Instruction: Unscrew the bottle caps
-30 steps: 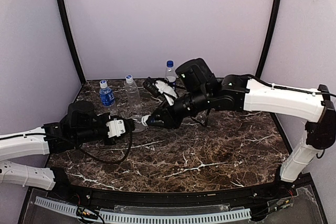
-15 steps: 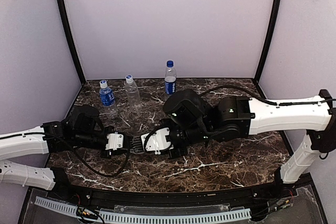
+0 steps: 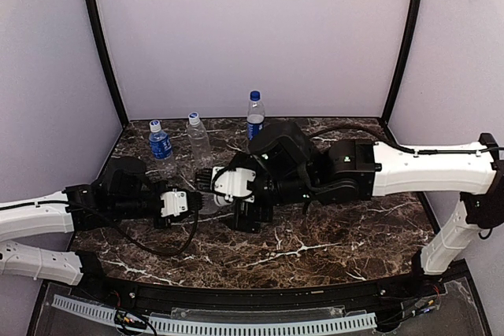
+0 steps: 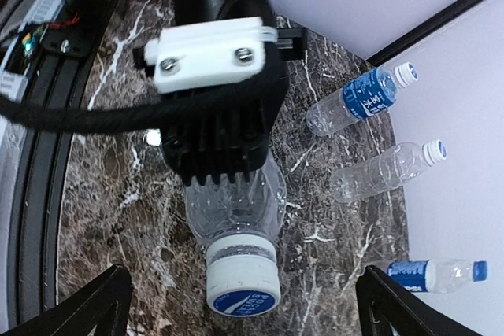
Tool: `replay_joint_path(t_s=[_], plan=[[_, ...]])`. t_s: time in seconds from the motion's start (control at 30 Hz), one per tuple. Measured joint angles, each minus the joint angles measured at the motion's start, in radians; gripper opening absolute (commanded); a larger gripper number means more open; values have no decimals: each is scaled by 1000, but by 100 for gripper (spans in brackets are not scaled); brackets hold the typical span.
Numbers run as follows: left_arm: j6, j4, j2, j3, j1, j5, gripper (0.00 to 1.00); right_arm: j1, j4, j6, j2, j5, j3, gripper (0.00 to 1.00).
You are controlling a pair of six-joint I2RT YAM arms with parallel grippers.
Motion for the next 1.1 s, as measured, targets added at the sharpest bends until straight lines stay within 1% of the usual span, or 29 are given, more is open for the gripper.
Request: replay_joint_path(t_s=[0.07, 0.17, 0.23, 0.27, 0.37, 0.4, 0.43, 0.5, 0.57, 0.6, 0.67, 0.73, 0.8, 0.9, 1.1], plan=[[7, 66, -1, -18, 0, -63, 22, -44, 23, 140, -10, -79, 0, 94], [29, 174, -1, -49, 0, -167, 22, -158, 79, 426, -31, -219, 0, 83], [47, 227, -1, -58, 0, -216, 22, -228, 119, 628, -40, -283, 0, 80], [56, 253, 0, -60, 0, -240, 22, -252, 133, 700, -40, -303, 0, 79], [78, 312, 0, -61, 0, -281, 22, -278, 165, 892, -31, -365, 0, 76], [84, 325, 0, -61, 0, -290, 22, -275, 173, 931, -25, -383, 0, 74], [89, 335, 0, -61, 1, -297, 22, -272, 180, 972, -14, -404, 1, 69], [97, 349, 0, -64, 1, -308, 22, -267, 189, 1033, 13, -441, 2, 55], [101, 354, 0, -66, 1, -318, 22, -262, 188, 1083, 38, -465, 2, 47], [103, 354, 0, -66, 1, -319, 22, -262, 189, 1088, 44, -473, 2, 46], [104, 354, 0, -67, 1, -321, 22, -262, 189, 1110, 46, -476, 0, 46], [104, 354, 0, -67, 1, -322, 22, -262, 196, 1122, 42, -473, 0, 50], [104, 354, 0, -68, 1, -321, 22, -262, 201, 1131, 39, -471, -1, 51], [104, 355, 0, -72, 1, -319, 22, -262, 204, 1140, 35, -465, -4, 44], [105, 354, 0, -74, 1, -317, 22, -262, 203, 1146, 35, -468, -4, 41]])
